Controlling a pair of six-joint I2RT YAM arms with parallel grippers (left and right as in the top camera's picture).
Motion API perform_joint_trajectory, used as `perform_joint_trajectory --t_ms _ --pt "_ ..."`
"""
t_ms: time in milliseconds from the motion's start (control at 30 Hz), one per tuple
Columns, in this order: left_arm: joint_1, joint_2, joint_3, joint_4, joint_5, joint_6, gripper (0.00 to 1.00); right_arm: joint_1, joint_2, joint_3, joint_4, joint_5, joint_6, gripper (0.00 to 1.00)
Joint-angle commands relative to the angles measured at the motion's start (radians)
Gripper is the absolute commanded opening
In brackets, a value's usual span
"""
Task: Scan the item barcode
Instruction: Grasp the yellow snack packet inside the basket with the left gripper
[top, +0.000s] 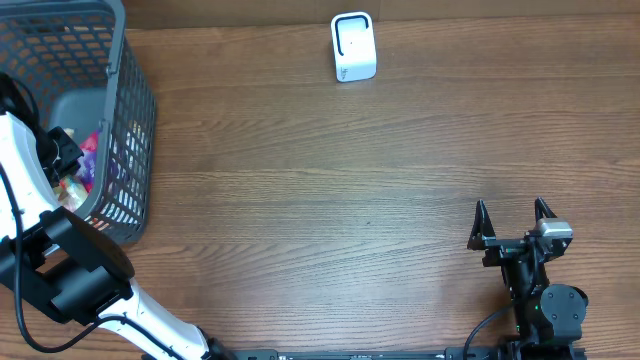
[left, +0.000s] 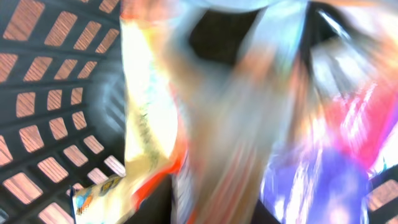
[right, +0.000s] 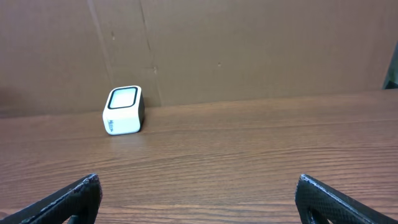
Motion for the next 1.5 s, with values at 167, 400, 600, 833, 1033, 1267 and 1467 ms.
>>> perform_joint_trajectory --t_ms 167,400,600,833,1033,1267,1467 --pt "0.007 -0.002 -0.003 0.002 -0.011 0.019 0.37 -0.002 -0.008 -0.01 0.006 0.006 -0.003 1.0" --pt "0.007 0.0 -0.034 -0.008 -0.011 0.034 0.36 -0.002 -0.008 -0.01 0.006 0.005 -0.003 1.0" --pt "0.007 0.002 -0.069 -0.006 -0.066 0.041 0.36 -0.002 -0.008 -0.01 0.006 0.005 -0.003 1.0" --pt "0.007 0.002 -0.058 -0.01 -0.114 0.04 0.04 -0.002 -0.008 -0.01 0.006 0.006 -0.003 1.0" --pt "0.005 0.001 0.126 -0.101 -0.062 -0.006 0.04 -0.002 -0.008 -0.01 0.006 0.005 -0.003 1.0" --pt "0.005 -0.027 0.473 -0.167 0.302 -0.005 0.04 -0.002 -0.008 -0.01 0.006 0.006 -0.003 1.0" --pt "-0.006 -0.086 0.625 -0.18 0.325 -0.005 0.04 -0.002 -0.008 -0.01 0.006 0.006 -0.003 1.0"
